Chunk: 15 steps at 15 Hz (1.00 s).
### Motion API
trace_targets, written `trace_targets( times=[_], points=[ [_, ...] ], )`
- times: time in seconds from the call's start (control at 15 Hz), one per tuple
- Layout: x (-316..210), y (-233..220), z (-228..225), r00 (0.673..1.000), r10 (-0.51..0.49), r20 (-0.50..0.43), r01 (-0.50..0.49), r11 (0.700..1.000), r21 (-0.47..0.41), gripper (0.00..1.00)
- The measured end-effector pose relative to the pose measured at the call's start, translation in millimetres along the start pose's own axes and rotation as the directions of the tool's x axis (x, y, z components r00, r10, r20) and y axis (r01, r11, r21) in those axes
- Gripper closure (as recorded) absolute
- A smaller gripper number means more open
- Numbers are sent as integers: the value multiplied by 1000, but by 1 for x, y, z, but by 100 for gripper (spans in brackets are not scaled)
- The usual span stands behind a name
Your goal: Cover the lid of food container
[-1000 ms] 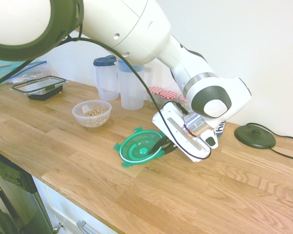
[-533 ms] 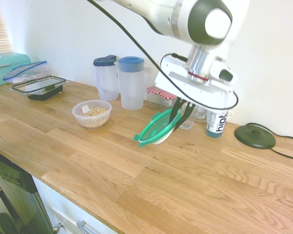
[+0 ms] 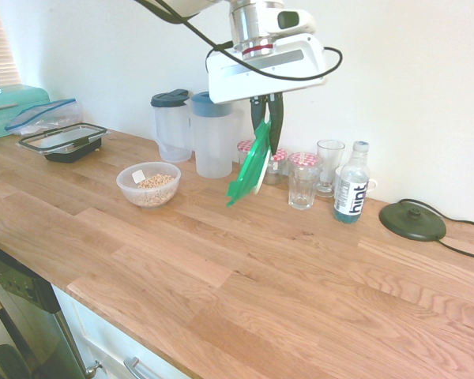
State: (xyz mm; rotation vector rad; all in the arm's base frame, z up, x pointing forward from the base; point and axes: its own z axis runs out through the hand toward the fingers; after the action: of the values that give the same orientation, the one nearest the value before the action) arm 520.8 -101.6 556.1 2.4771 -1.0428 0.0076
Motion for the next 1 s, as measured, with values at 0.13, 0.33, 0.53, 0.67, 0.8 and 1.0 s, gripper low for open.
trace_targets(
  times=[0.13,0.33,0.53,0.67,0.8,1.0],
  points=[
    [-28,-26,-5,995,46,-86,-53,995,-87,100],
    [-64,-53,-13,971,107,-213,-152,967,-206,100],
    [-99,-78,-26,924,163,-346,-267,922,-279,100],
    [-128,-108,-37,876,203,-438,-351,890,-291,100],
    [-162,-145,-54,818,229,-528,-428,856,-291,100],
    [-210,-198,-73,774,202,-600,-446,847,-290,100]
  ],
)
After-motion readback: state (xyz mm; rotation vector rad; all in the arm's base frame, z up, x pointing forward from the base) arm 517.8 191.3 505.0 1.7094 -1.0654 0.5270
